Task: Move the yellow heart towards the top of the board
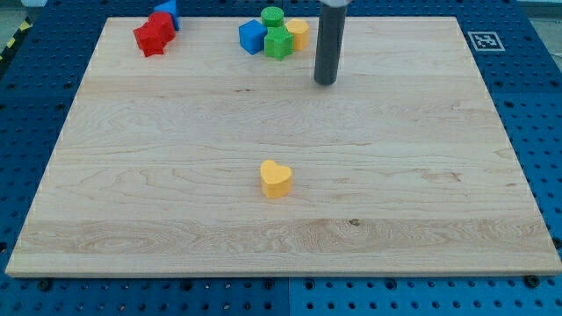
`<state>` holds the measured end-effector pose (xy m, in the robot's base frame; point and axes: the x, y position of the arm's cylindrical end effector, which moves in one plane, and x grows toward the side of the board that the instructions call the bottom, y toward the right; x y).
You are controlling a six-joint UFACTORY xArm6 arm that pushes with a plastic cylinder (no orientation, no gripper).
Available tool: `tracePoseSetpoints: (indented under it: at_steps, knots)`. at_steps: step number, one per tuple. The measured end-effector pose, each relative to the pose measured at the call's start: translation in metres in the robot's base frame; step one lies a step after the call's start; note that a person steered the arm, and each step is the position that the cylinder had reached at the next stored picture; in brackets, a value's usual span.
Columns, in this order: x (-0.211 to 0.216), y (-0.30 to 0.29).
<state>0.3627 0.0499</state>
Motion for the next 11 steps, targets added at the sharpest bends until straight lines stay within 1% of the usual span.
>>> tracePoseSetpoints:
  at_steps: [2,3,4,5,6,7,8,9,10,11]
  knots:
    - [0.06,-0.162]
    - [0.133,-0.174]
    - [0.167,-0.158]
    - [0.167,-0.156]
    - [0.167,-0.109]
    - [0.167,-0.045]
    - [0.167,0.007]
    - [0.164,0.034]
    - [0.161,0.026]
    - [0.157,0.005]
